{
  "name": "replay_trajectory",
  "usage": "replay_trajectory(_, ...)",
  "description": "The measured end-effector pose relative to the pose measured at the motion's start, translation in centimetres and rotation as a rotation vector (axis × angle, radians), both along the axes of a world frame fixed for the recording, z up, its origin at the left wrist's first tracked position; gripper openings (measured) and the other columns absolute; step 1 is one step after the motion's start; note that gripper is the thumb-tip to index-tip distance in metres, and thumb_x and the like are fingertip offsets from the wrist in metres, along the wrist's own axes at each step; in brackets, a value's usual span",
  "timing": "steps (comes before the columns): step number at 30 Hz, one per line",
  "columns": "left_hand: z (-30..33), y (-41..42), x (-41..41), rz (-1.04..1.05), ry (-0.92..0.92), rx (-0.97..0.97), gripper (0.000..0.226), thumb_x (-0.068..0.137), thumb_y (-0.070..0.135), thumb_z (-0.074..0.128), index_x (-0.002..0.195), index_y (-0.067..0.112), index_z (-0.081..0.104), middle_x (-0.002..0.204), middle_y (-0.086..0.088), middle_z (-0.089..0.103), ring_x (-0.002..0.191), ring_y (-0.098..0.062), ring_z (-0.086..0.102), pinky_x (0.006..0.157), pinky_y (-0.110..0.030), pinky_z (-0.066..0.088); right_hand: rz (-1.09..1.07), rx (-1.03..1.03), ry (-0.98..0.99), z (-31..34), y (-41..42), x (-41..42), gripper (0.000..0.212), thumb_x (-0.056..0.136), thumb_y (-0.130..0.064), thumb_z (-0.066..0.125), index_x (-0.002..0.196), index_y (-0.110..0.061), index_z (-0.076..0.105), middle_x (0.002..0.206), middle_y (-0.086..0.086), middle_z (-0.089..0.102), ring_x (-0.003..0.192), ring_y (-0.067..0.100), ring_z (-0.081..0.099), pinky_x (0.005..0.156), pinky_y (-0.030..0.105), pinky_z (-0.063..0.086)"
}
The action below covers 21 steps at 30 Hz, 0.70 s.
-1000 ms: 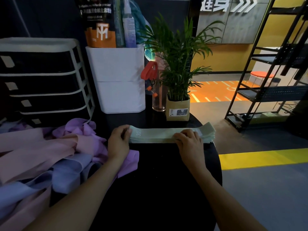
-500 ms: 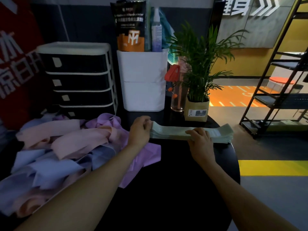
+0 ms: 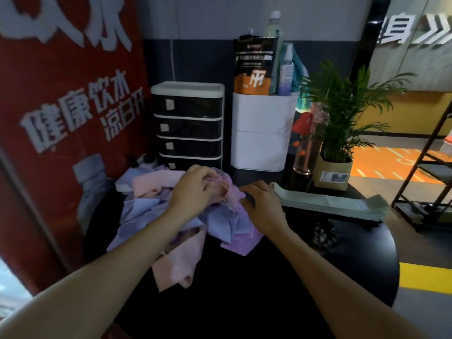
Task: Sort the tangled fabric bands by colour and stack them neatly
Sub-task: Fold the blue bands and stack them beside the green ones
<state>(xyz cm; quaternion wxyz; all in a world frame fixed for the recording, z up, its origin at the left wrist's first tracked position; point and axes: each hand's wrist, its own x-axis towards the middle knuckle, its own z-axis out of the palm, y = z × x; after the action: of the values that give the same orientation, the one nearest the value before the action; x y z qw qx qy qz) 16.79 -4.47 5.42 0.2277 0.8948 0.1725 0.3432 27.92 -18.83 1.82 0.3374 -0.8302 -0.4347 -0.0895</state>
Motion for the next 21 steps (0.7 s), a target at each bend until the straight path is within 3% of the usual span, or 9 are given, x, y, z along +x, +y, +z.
replay_trajectory(3,0.1,1.9,-3.6,0.040,-0.012,0.012,0.023,0.082,0.001,0.057,0.100,0.013,0.065,0.103,-0.002,0.060,0.098,-0.017,0.056,0.081,-0.020,0.036,0.069,-0.040,-0.033,0.3,1.7,-2.3,0.035,0.085,-0.032,0.052,0.112,-0.013,0.065,0.108,0.009,0.058,0.099,0.033,0.052,0.084,0.044,0.044)
replay_trajectory(7,-1.7,3.6,-7.5,0.066,0.009,-0.019,0.022,0.087,0.006,0.059,0.108,0.009,0.063,0.110,-0.005,0.057,0.105,-0.020,0.053,0.083,-0.023,0.038,0.083,-0.019,-0.008,1.0,3.7,-4.3,0.034,0.086,-0.017,0.062,0.119,-0.010,0.061,0.121,0.010,0.053,0.107,0.030,0.048,0.090,0.037,0.041)
replay_trajectory(11,-3.7,5.2,-9.3,0.074,0.094,-0.065,0.035,0.085,0.022,0.067,0.118,0.013,0.059,0.122,-0.003,0.055,0.115,-0.020,0.049,0.090,-0.027,0.039,0.109,-0.032,-0.002,2.0,5.4,-5.1,0.045,0.086,-0.019,0.063,0.129,-0.013,0.053,0.129,0.010,0.046,0.119,0.030,0.040,0.097,0.029,0.032)
replay_trajectory(13,-4.3,5.6,-9.7,0.068,0.122,-0.106,0.045,0.083,0.027,0.070,0.123,0.014,0.057,0.128,-0.002,0.053,0.120,-0.019,0.047,0.095,-0.029,0.040,0.148,-0.095,0.043,2.4,6.3,-5.6,0.059,0.082,-0.036,0.065,0.135,-0.021,0.046,0.137,0.007,0.040,0.128,0.028,0.033,0.103,0.030,0.027)
replay_trajectory(15,-4.9,5.6,-9.9,0.043,0.141,-0.155,0.045,0.084,0.029,0.068,0.124,0.013,0.056,0.129,-0.002,0.051,0.120,-0.020,0.048,0.097,-0.033,0.042,0.197,-0.231,0.046,2.0,7.1,-6.2,0.087,0.064,-0.068,0.057,0.139,-0.029,0.039,0.142,0.004,0.034,0.133,0.027,0.026,0.108,0.035,0.022)
replay_trajectory(17,-5.3,5.3,-10.1,0.030,0.120,-0.189,0.042,0.086,0.030,0.065,0.122,0.011,0.057,0.123,-0.005,0.054,0.115,-0.022,0.051,0.094,-0.031,0.042,0.270,-0.370,0.046,0.6,7.9,-6.8,0.102,0.053,-0.077,0.052,0.143,-0.031,0.034,0.146,0.004,0.031,0.138,0.025,0.022,0.111,0.036,0.017)
replay_trajectory(19,-5.6,5.3,-10.3,0.034,0.100,-0.212,0.042,0.087,0.028,0.064,0.124,0.010,0.055,0.123,-0.005,0.054,0.114,-0.021,0.051,0.092,-0.025,0.040,0.313,-0.441,0.034,-0.7,8.5,-7.2,0.104,0.050,-0.076,0.047,0.143,-0.030,0.035,0.148,0.003,0.032,0.138,0.023,0.027,0.112,0.038,0.022)
replay_trajectory(21,-5.7,5.4,-10.9,0.061,0.071,-0.199,0.042,0.085,0.023,0.068,0.123,0.012,0.055,0.123,-0.002,0.051,0.115,-0.019,0.048,0.092,-0.025,0.039,0.279,-0.485,0.010,-1.3,9.0,-7.4,0.087,0.064,-0.063,0.054,0.141,-0.027,0.037,0.144,0.007,0.039,0.131,0.026,0.039,0.106,0.040,0.033)
